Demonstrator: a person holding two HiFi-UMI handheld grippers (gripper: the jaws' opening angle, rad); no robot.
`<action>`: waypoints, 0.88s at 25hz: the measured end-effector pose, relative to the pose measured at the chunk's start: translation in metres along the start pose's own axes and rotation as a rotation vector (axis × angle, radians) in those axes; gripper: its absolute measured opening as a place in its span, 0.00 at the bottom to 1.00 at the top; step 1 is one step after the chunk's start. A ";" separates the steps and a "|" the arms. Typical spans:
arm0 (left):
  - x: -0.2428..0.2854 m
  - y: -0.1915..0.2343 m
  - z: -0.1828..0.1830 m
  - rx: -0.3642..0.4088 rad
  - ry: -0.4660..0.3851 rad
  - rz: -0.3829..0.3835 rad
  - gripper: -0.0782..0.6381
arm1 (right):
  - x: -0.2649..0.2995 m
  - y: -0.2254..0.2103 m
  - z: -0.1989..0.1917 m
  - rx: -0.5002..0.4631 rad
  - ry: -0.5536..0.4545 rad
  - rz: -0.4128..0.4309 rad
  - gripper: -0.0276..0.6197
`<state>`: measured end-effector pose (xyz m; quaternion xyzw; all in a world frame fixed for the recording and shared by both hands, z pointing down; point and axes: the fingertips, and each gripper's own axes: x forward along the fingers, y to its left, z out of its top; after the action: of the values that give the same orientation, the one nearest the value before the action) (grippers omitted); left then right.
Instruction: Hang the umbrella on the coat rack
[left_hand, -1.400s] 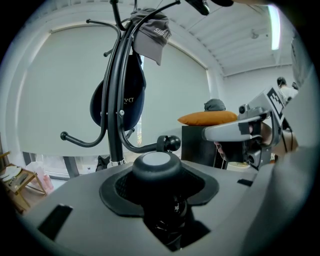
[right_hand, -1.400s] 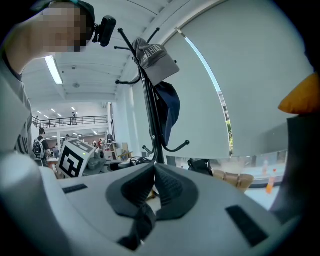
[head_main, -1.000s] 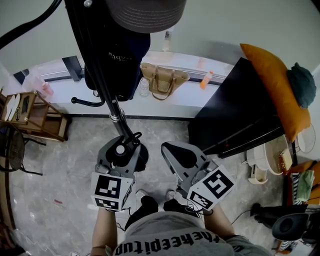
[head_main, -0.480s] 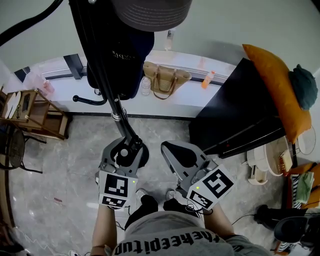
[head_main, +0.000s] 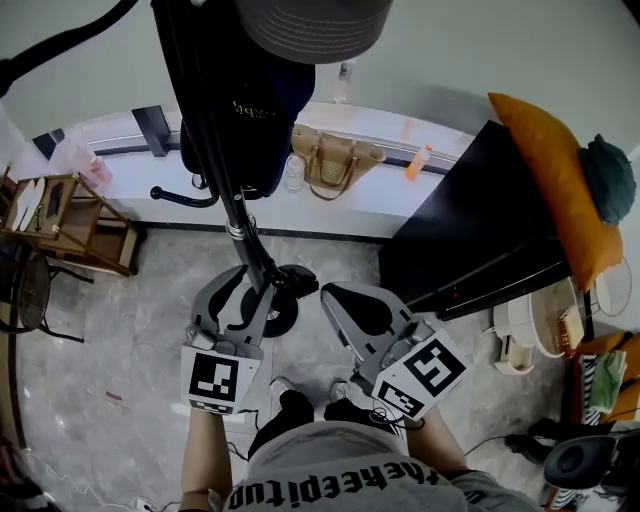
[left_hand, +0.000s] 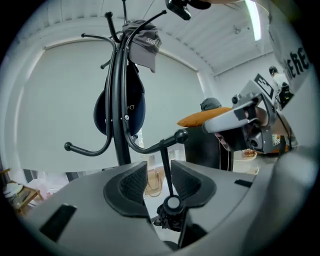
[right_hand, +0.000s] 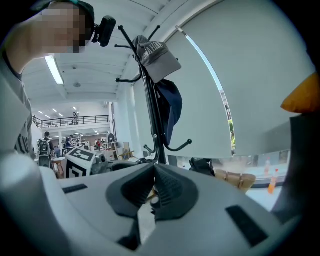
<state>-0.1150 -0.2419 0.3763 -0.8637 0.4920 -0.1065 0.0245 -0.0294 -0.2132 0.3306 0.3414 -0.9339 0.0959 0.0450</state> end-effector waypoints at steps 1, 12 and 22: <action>-0.001 0.000 0.001 -0.004 -0.003 0.006 0.31 | 0.000 0.000 0.000 0.000 0.000 0.001 0.06; -0.019 0.006 0.009 -0.034 -0.009 0.094 0.17 | -0.003 0.011 0.003 -0.011 0.002 0.050 0.06; -0.047 0.001 0.022 -0.091 -0.029 0.156 0.13 | -0.001 0.031 0.005 -0.029 0.001 0.146 0.06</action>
<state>-0.1345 -0.2033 0.3469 -0.8245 0.5616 -0.0692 0.0005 -0.0483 -0.1906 0.3206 0.2715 -0.9577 0.0857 0.0430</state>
